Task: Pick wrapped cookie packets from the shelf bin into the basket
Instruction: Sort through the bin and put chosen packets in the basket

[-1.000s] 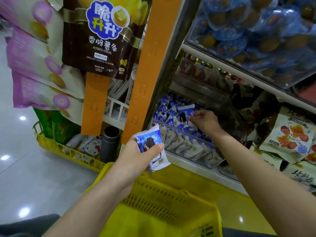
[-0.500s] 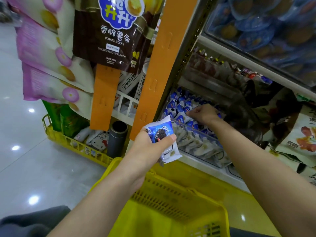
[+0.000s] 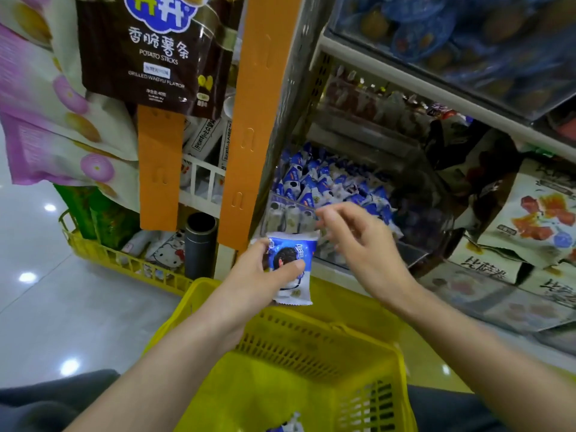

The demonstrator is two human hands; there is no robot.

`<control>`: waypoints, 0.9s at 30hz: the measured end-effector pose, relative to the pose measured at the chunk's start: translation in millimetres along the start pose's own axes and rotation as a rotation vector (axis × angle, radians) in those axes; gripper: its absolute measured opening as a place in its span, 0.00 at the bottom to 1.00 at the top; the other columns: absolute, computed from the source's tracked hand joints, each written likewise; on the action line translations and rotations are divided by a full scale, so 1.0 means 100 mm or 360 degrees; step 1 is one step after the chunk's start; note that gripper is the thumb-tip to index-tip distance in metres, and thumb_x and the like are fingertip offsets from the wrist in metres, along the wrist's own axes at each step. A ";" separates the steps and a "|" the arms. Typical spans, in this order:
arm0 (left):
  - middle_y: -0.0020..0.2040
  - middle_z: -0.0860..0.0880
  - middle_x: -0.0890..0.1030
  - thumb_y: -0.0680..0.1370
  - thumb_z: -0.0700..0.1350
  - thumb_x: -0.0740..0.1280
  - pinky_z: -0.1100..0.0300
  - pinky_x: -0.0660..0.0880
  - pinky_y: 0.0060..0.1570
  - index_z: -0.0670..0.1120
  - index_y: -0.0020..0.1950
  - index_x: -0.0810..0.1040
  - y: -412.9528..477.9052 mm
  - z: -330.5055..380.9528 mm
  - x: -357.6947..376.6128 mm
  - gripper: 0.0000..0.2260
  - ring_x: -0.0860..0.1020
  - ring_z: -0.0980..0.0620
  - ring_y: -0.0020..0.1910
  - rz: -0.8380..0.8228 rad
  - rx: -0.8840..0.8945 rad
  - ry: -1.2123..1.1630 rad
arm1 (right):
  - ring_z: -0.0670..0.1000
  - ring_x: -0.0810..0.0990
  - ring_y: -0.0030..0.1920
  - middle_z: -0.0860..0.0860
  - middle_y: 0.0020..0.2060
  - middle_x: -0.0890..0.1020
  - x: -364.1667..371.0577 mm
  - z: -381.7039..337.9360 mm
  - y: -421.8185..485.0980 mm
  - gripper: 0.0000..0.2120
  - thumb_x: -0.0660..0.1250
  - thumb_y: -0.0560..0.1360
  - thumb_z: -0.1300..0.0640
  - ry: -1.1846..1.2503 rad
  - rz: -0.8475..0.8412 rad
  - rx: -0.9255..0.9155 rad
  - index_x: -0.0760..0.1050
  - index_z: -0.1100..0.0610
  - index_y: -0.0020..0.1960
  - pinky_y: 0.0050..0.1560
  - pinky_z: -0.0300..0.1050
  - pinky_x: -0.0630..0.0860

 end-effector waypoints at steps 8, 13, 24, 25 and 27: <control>0.50 0.46 0.82 0.74 0.43 0.68 0.71 0.73 0.33 0.46 0.56 0.73 -0.05 -0.19 0.18 0.12 0.80 0.58 0.41 -0.0101 0.0049 0.0224 | 0.38 0.77 0.30 0.43 0.27 0.80 0.18 0.35 -0.44 0.07 0.67 0.74 0.61 0.0579 -0.0181 0.0470 0.78 0.54 0.38 0.30 0.33 0.73; 0.37 0.38 0.75 0.77 0.46 0.64 0.61 0.67 0.36 0.42 0.41 0.74 0.00 -0.27 0.16 0.09 0.73 0.51 0.38 0.0029 0.0125 0.0314 | 0.40 0.77 0.32 0.44 0.30 0.81 0.28 0.47 -0.58 0.08 0.66 0.75 0.59 0.0623 -0.0249 0.0520 0.78 0.51 0.38 0.32 0.34 0.74; 0.37 0.49 0.80 0.76 0.46 0.65 0.67 0.73 0.31 0.50 0.39 0.77 0.06 -0.48 0.20 0.06 0.79 0.59 0.35 -0.0037 -0.0055 0.0185 | 0.41 0.75 0.39 0.43 0.37 0.79 0.14 0.41 -0.63 0.04 0.66 0.75 0.55 -0.0407 -0.0143 -0.0257 0.80 0.53 0.44 0.37 0.31 0.70; 0.41 0.49 0.83 0.75 0.46 0.67 0.65 0.74 0.33 0.49 0.45 0.77 0.05 -0.46 0.22 0.02 0.81 0.57 0.38 -0.0055 -0.0056 0.0130 | 0.39 0.75 0.38 0.42 0.34 0.78 0.11 0.46 -0.61 0.04 0.66 0.75 0.57 -0.0222 -0.0079 -0.0105 0.79 0.52 0.42 0.37 0.29 0.69; 0.46 0.46 0.83 0.73 0.43 0.69 0.63 0.77 0.36 0.45 0.53 0.75 0.03 -0.45 0.22 0.10 0.82 0.55 0.38 -0.0042 -0.0041 0.0077 | 0.39 0.75 0.33 0.42 0.32 0.77 0.08 0.57 -0.58 0.08 0.64 0.76 0.61 0.0276 0.0027 0.0292 0.75 0.52 0.39 0.33 0.30 0.73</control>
Point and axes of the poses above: each hand's wrist, its own y-axis towards the middle knuckle, its own x-axis out of the palm, z = x × y, the point moved 4 cm from there along y, towards the middle knuckle
